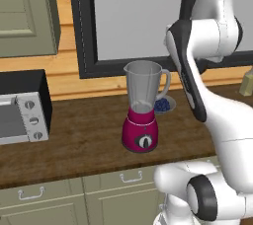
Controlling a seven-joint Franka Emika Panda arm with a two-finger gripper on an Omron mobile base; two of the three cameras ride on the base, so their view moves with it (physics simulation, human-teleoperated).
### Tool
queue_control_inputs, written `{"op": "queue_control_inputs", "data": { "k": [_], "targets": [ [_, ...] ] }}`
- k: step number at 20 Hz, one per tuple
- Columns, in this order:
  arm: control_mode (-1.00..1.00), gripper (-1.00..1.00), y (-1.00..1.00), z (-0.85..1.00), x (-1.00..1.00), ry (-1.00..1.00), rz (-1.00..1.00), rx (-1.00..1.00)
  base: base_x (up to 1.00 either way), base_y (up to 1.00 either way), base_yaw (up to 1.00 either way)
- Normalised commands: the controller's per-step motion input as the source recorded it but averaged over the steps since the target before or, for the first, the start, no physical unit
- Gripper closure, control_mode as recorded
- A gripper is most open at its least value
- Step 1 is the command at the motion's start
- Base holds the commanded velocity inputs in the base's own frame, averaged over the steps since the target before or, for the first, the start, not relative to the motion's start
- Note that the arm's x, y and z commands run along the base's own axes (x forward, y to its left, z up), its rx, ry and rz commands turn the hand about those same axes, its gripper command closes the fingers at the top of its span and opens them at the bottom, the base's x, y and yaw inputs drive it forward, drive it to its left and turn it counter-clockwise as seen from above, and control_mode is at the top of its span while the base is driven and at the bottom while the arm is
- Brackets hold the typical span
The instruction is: Close the lid blender by securely placing the lid on top.
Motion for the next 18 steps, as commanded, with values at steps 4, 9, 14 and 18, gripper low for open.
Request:
{"op": "queue_control_inputs", "data": {
  "k": [4, 9, 14, 18],
  "targets": [
    [-1.00, 1.00, 0.57, 0.00, 0.00, 0.06, 0.00, 0.00, 0.00, 0.00, 0.00],
    [-1.00, 1.00, 0.49, 0.00, 0.12, 0.00, 0.00, 0.00, 0.00, 0.00, 0.00],
    [-1.00, 1.00, 0.21, 0.00, 0.26, 0.00, 0.00, 0.00, 0.00, 0.00, 0.00],
    [-1.00, 1.00, 0.16, 0.00, 0.33, 0.00, 0.00, 0.00, 0.00, 0.00, 0.00]
  ]
}}
